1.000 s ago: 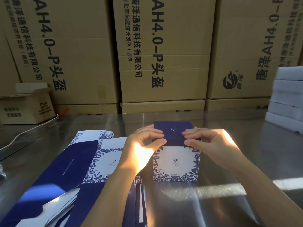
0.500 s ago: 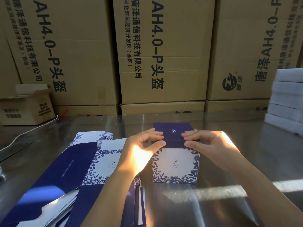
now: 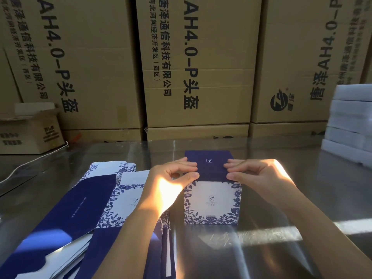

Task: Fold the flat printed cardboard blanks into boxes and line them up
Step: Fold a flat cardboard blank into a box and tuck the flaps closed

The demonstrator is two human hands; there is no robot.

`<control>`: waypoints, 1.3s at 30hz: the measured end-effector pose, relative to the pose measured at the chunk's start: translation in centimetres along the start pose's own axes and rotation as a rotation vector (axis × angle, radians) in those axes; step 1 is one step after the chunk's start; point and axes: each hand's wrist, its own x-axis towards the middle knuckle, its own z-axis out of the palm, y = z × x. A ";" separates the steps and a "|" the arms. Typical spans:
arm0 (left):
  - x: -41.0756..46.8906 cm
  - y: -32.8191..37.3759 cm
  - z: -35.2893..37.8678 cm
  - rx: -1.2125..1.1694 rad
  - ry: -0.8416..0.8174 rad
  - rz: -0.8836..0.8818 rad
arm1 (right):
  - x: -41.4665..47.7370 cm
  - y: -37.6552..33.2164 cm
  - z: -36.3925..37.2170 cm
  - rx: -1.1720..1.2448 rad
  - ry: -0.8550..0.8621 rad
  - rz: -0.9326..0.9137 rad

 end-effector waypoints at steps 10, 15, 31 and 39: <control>-0.3 -0.3 -0.1 0.260 -0.010 0.038 | 0.2 1.0 0.2 0.061 0.115 -0.026; -0.5 -0.2 -0.1 0.209 0.013 0.001 | 0.1 1.0 0.0 0.052 0.143 -0.033; -0.4 -1.1 0.7 0.002 0.115 -0.061 | -0.3 0.6 0.1 -0.033 0.149 -0.062; -0.4 -1.2 0.8 0.047 0.099 -0.054 | -0.4 0.9 1.1 -0.235 0.262 -0.121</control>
